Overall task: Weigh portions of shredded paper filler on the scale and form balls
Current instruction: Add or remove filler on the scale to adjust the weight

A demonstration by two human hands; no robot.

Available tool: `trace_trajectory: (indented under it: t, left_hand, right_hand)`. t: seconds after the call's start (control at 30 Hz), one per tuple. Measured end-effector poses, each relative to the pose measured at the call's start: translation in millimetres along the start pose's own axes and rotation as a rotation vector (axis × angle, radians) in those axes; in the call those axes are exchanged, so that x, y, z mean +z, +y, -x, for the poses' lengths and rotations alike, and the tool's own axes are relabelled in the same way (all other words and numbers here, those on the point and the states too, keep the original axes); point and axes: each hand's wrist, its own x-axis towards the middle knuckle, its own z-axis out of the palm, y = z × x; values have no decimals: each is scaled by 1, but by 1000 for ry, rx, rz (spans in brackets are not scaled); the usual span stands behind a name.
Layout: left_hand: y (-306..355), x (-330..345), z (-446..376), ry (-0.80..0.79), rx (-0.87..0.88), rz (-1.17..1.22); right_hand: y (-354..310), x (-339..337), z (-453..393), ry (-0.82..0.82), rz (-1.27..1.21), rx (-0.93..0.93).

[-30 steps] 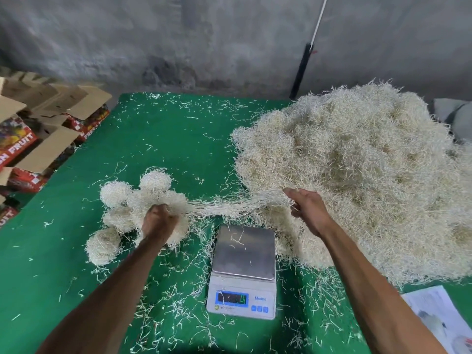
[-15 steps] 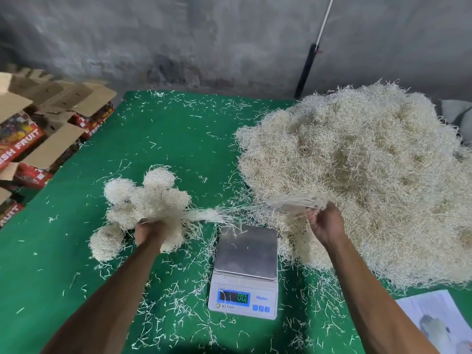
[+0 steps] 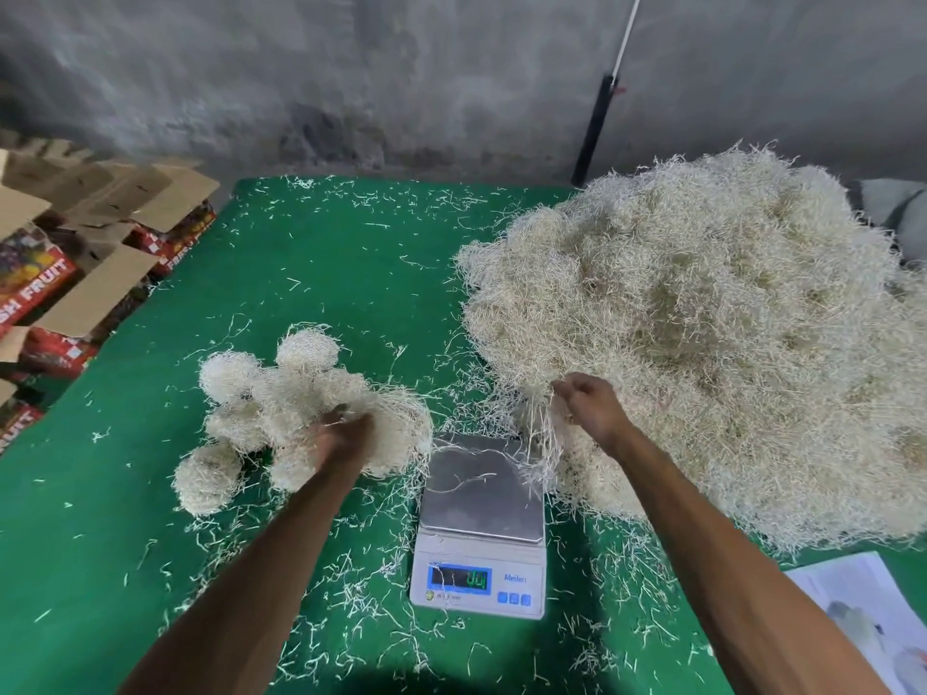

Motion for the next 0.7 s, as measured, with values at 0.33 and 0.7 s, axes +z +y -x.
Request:
trace_trajectory:
  t: [0.33,0.7]
  left_hand:
    - [17,58,38,-94,30,139]
    - [38,42,88,-502,-39,342]
  right_hand:
    - [-18,-39,-24,381,260,-203]
    - [9,34,27,-320,161,-139]
